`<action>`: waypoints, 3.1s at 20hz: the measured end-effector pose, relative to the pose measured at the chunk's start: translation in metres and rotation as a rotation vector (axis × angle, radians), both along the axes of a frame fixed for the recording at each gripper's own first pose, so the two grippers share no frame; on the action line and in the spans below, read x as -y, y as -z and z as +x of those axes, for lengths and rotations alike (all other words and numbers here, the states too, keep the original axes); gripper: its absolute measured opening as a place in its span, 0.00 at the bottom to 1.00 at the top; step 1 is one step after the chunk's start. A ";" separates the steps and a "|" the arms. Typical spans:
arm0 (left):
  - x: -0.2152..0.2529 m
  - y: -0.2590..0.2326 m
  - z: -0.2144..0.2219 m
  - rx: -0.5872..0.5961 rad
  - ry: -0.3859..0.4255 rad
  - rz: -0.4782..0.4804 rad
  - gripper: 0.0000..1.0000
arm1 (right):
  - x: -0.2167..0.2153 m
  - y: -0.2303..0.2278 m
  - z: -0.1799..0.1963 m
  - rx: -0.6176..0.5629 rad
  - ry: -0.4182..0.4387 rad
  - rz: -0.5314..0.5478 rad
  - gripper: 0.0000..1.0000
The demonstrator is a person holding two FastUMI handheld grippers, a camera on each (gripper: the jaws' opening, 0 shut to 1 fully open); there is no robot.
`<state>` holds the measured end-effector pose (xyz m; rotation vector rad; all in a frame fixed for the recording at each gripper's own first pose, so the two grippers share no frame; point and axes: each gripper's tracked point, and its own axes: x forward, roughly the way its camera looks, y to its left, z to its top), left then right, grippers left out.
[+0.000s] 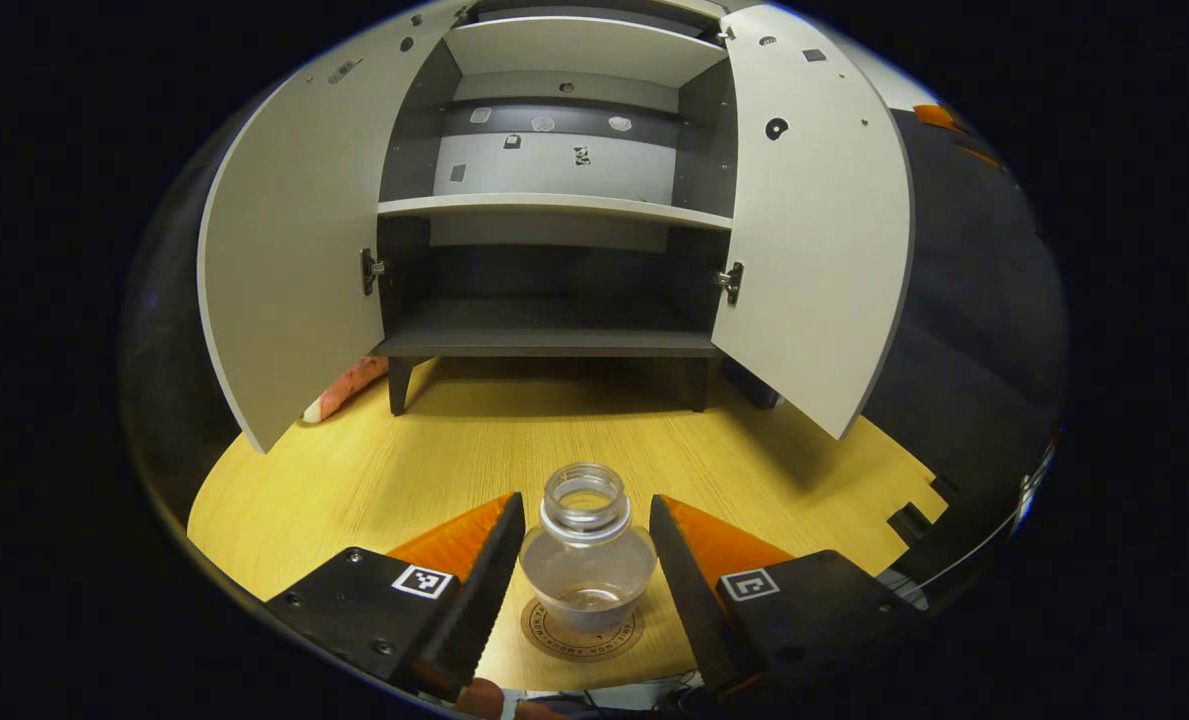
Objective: Grasp the bottle in the cabinet with the left hand and place it on the coaster, then close the right door with the right hand and the left door with the left hand.
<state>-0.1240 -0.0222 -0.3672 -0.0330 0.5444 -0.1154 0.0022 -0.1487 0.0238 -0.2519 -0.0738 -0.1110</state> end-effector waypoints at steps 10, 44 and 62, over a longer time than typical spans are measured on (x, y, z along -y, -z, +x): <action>0.006 -0.031 0.013 0.046 0.010 0.003 0.82 | 0.000 0.005 0.003 -0.005 -0.006 -0.011 0.96; -0.063 -0.255 0.078 0.356 -0.201 0.065 0.96 | -0.110 0.034 0.029 -0.087 -0.285 0.166 0.93; -0.155 -0.259 0.040 0.353 -0.414 0.130 0.97 | -0.251 0.033 0.050 -0.087 -0.575 0.175 0.95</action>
